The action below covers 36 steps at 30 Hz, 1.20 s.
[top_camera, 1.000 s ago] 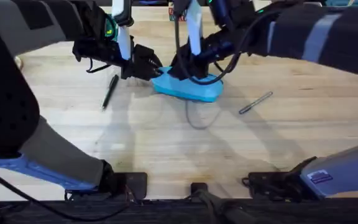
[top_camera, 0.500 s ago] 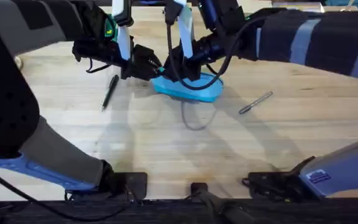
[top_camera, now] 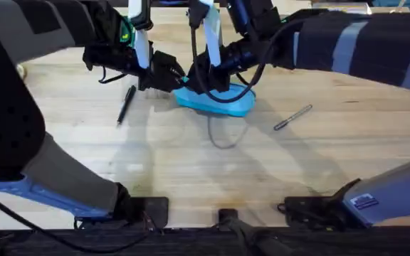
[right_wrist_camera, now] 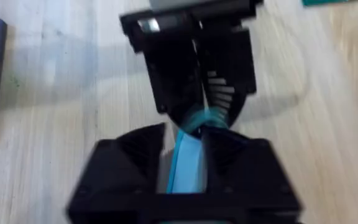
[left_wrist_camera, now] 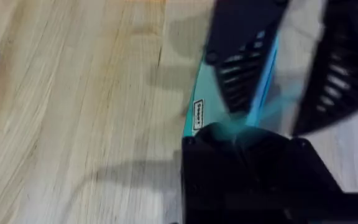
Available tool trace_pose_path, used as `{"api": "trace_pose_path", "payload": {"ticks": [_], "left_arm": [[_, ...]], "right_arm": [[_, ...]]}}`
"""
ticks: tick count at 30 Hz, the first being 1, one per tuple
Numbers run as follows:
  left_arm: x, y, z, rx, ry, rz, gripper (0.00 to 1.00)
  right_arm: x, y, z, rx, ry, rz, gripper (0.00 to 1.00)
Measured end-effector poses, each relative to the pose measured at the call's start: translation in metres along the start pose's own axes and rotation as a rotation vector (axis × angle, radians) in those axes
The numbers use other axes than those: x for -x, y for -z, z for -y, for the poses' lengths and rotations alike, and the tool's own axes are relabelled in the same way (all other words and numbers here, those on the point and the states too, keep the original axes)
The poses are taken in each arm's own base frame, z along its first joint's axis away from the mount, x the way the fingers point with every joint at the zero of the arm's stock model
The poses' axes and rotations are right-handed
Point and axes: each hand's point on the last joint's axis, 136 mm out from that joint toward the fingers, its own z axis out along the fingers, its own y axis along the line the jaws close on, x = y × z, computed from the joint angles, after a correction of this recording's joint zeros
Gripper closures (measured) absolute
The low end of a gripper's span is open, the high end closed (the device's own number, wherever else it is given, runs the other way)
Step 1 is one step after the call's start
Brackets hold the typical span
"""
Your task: Unzip the bag, pick up the pens from the table one at a time and place them inside, then zip the bag closed.
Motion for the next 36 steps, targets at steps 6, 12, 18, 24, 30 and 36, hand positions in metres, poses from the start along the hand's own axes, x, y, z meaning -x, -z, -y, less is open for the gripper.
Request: {"api": "trace_pose_path", "payload": {"ticks": [6, 12, 18, 24, 30, 36], "left_arm": [[0.001, -0.001, 0.0, -0.002, -0.002, 0.001, 0.958], [0.001, -0.001, 0.0, -0.002, -0.001, 0.002, 0.958], [0.001, -0.001, 0.0, -0.002, -0.002, 0.002, 0.958], [0.001, -0.001, 0.0, -0.002, -0.002, 0.002, 0.958], [0.001, -0.001, 0.0, -0.002, -0.002, 0.002, 0.957], [0.001, -0.001, 0.001, -0.003, -0.002, 0.005, 0.013]], "right_arm": [[0.012, -0.003, -0.006, 0.022, 0.026, 0.034, 0.247], [0.013, -0.004, -0.01, 0.037, 0.029, 0.035, 0.005], [0.018, 0.006, -0.005, -0.019, 0.012, 0.028, 0.005], [0.039, 0.059, 0.002, -0.212, 0.037, -0.001, 0.005], [0.021, 0.1, -0.009, -0.316, -0.005, -0.129, 0.005], [0.019, 0.135, -0.03, -0.34, -0.017, -0.154, 0.005]]}}
